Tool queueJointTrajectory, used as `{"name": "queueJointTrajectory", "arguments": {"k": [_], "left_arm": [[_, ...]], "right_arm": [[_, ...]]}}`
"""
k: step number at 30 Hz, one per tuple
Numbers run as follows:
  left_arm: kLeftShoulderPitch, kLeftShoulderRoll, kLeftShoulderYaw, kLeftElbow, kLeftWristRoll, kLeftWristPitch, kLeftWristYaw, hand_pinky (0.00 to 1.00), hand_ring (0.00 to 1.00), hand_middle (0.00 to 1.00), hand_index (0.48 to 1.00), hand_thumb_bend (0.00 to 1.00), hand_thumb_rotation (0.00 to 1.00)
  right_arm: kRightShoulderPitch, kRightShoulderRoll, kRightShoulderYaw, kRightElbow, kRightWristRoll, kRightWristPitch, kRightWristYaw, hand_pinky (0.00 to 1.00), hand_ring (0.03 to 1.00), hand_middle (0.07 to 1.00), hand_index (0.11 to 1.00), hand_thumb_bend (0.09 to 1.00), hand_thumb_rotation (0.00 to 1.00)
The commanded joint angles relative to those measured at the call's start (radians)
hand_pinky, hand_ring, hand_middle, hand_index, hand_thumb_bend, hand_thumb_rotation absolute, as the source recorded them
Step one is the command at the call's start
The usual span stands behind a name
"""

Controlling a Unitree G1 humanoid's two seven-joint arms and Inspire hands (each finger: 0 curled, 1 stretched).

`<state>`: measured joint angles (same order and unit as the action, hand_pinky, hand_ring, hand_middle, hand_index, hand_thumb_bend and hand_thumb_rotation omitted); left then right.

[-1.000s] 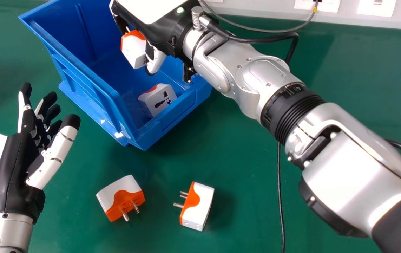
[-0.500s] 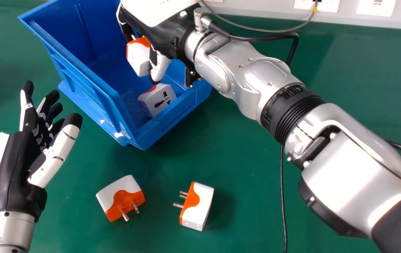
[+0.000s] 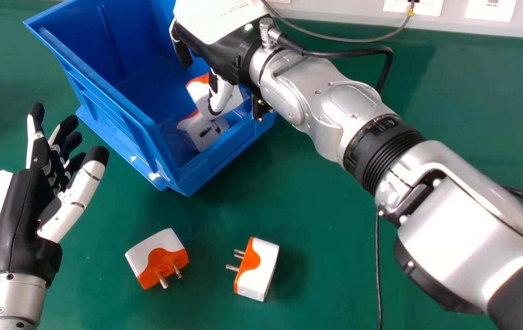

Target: Pick all objects and put in blue box

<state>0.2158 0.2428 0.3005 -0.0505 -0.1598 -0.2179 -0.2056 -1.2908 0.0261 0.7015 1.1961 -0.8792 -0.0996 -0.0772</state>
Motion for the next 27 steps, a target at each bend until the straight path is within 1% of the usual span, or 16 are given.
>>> {"name": "queueJointTrajectory", "arguments": {"k": [1, 2, 3, 5, 11, 12, 13, 16, 18, 20, 22, 25, 27], "left_arm": [[-0.008, -0.001, 0.001, -0.010, -0.004, -0.012, 0.003, 0.91, 0.95, 0.96, 0.944, 0.45, 0.50], [-0.009, 0.000, 0.002, -0.009, -0.005, -0.011, 0.002, 0.91, 0.95, 0.96, 0.945, 0.44, 0.49], [-0.008, 0.000, 0.002, -0.010, -0.005, -0.012, 0.002, 0.91, 0.95, 0.96, 0.945, 0.44, 0.49], [-0.009, 0.001, 0.002, -0.011, -0.003, -0.011, 0.002, 0.91, 0.95, 0.96, 0.947, 0.44, 0.49], [-0.012, 0.003, 0.001, -0.015, 0.007, -0.005, 0.010, 0.91, 0.96, 0.97, 0.949, 0.43, 0.49], [-0.015, 0.004, 0.001, -0.007, 0.007, -0.008, 0.008, 0.91, 0.96, 0.97, 0.950, 0.43, 0.49], [-0.016, 0.004, 0.002, -0.003, 0.005, -0.010, 0.008, 0.91, 0.96, 0.97, 0.950, 0.43, 0.49], [-0.015, 0.005, 0.001, -0.004, 0.005, -0.010, 0.009, 0.91, 0.96, 0.97, 0.950, 0.43, 0.49], [-0.016, 0.006, 0.000, -0.002, 0.009, -0.012, 0.011, 0.91, 0.96, 0.97, 0.950, 0.43, 0.49], [-0.016, 0.006, -0.001, 0.002, 0.009, -0.018, 0.009, 0.91, 0.96, 0.97, 0.950, 0.43, 0.49], [-0.017, 0.006, -0.002, 0.002, 0.009, -0.019, 0.008, 0.91, 0.96, 0.97, 0.950, 0.44, 0.50], [-0.018, 0.006, -0.002, 0.006, 0.006, -0.019, 0.006, 0.91, 0.96, 0.97, 0.952, 0.44, 0.51], [-0.019, 0.007, -0.002, 0.008, 0.007, -0.020, 0.006, 0.91, 0.96, 0.97, 0.952, 0.45, 0.51]], "right_arm": [[-0.009, -0.015, 0.003, -0.025, -0.005, 0.006, -0.027, 0.83, 0.959, 0.968, 0.944, 0.679, 0.30], [-0.008, -0.015, 0.005, -0.025, -0.005, 0.008, -0.028, 0.85, 0.974, 0.980, 0.962, 0.689, 0.34], [-0.007, -0.016, 0.007, -0.025, -0.006, 0.010, -0.029, 0.85, 0.974, 0.980, 0.962, 0.689, 0.34], [-0.005, -0.015, 0.006, -0.023, -0.005, 0.014, -0.031, 0.86, 0.987, 0.990, 0.979, 0.700, 0.39], [0.001, -0.013, -0.002, -0.021, 0.006, 0.027, -0.037, 0.87, 0.997, 0.998, 0.987, 0.698, 0.43], [0.005, -0.012, -0.003, -0.023, 0.008, 0.029, -0.040, 0.87, 0.997, 0.999, 0.987, 0.696, 0.43], [0.009, -0.013, -0.006, -0.026, 0.011, 0.029, -0.043, 0.87, 0.997, 0.999, 0.987, 0.695, 0.43], [0.020, -0.019, -0.011, -0.039, 0.016, 0.031, -0.047, 0.86, 0.993, 1.000, 0.985, 0.689, 0.43], [0.038, -0.030, -0.022, -0.071, 0.025, 0.034, -0.045, 0.86, 0.991, 1.000, 0.983, 0.687, 0.43], [0.061, -0.042, -0.037, -0.114, 0.036, 0.040, -0.043, 0.85, 0.989, 1.000, 0.981, 0.681, 0.41], [0.098, -0.063, -0.053, -0.189, 0.041, 0.051, -0.035, 0.85, 0.987, 1.000, 0.979, 0.681, 0.38], [0.200, -0.118, -0.078, -0.376, 0.039, 0.070, -0.022, 0.85, 0.987, 1.000, 0.979, 0.680, 0.34], [0.272, -0.151, -0.094, -0.503, 0.036, 0.085, -0.006, 0.85, 0.986, 1.000, 0.979, 0.679, 0.32]]}}
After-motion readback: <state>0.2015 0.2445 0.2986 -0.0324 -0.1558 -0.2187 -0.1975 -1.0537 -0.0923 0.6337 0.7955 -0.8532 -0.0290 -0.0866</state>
